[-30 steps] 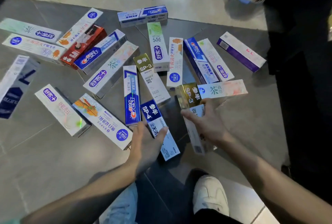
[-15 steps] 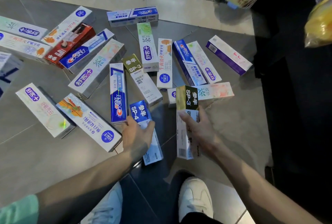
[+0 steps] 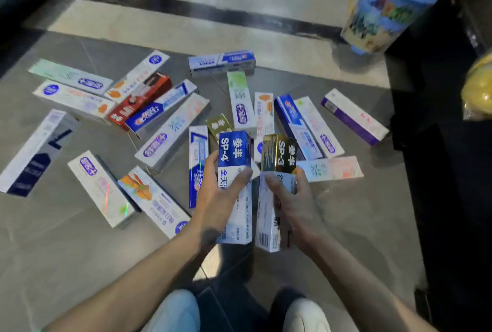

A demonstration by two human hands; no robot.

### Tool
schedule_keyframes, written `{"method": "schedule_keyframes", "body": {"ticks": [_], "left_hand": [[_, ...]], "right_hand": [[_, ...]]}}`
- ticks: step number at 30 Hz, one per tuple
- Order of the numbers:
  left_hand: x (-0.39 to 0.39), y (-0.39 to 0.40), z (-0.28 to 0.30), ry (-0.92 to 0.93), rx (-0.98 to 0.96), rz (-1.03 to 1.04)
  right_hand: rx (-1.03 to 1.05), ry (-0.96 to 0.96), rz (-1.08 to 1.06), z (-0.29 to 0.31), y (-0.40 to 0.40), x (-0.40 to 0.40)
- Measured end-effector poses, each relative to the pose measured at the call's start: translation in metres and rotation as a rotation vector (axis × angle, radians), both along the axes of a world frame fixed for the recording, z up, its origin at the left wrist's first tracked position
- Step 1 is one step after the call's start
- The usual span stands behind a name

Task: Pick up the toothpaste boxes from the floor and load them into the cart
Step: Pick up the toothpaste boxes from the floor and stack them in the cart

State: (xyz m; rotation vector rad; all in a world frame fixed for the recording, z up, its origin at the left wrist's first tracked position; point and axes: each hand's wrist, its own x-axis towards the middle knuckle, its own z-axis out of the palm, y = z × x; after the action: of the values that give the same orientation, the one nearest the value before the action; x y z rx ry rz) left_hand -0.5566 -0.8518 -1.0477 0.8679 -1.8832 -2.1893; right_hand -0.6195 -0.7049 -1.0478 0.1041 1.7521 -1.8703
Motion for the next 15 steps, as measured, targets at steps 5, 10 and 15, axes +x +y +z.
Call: {"method": "schedule_keyframes", "body": {"ticks": [5,10,15], "left_hand": [[-0.029,-0.029,0.092,0.135,-0.157,-0.003],[-0.052,-0.066,0.259,0.179,-0.241,-0.011],[-0.036,-0.103,0.497,0.208,-0.25,0.094]], "right_hand": [[-0.097,0.052,0.019,0.096,-0.035,-0.025],[-0.081,0.212,0.109,0.271,-0.074,-0.051],[-0.132,0.304,0.156,0.512,-0.114,-0.04]]}}
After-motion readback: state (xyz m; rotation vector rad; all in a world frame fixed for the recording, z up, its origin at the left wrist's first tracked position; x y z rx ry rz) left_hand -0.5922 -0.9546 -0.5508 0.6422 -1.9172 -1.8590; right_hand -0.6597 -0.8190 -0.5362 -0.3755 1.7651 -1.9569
